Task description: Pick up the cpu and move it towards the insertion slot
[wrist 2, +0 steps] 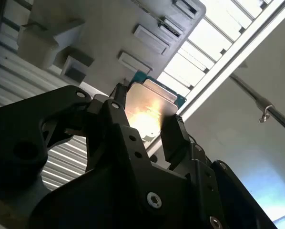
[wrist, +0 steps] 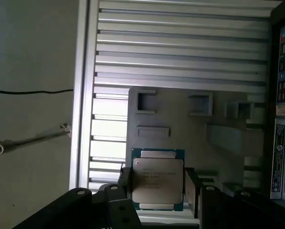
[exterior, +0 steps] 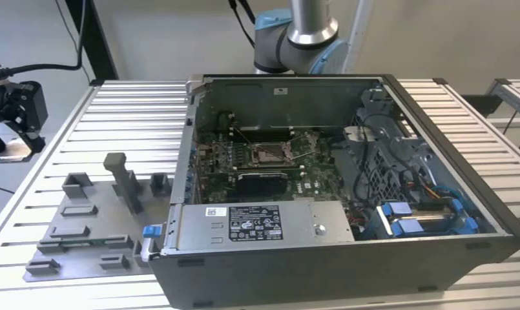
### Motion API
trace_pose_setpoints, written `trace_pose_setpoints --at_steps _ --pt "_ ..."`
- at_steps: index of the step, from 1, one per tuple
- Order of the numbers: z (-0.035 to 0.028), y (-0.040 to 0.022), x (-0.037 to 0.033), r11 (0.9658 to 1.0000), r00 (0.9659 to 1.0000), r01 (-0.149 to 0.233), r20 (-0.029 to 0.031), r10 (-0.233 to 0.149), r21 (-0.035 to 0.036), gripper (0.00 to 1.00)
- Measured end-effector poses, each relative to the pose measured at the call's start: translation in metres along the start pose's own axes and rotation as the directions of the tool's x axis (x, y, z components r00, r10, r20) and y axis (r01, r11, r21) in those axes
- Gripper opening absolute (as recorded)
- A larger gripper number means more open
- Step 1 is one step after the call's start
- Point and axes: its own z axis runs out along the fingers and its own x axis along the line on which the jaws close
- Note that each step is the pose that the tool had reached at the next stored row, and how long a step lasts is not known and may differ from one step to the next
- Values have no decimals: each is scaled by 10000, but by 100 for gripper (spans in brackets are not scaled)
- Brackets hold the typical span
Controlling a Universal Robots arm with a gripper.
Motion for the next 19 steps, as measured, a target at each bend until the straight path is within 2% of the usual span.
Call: trace_pose_setpoints --at_steps 7,9,12,19 --pt "-17 2 -4 10000 10000 0 5 0 0 0" --pt "-17 1 -40 10000 10000 0 5 0 0 0" --pt "-16 -5 -152 10000 10000 -1 -7 1 -1 0" --pt "-16 -17 -469 10000 10000 -3 -48 3 -3 0"
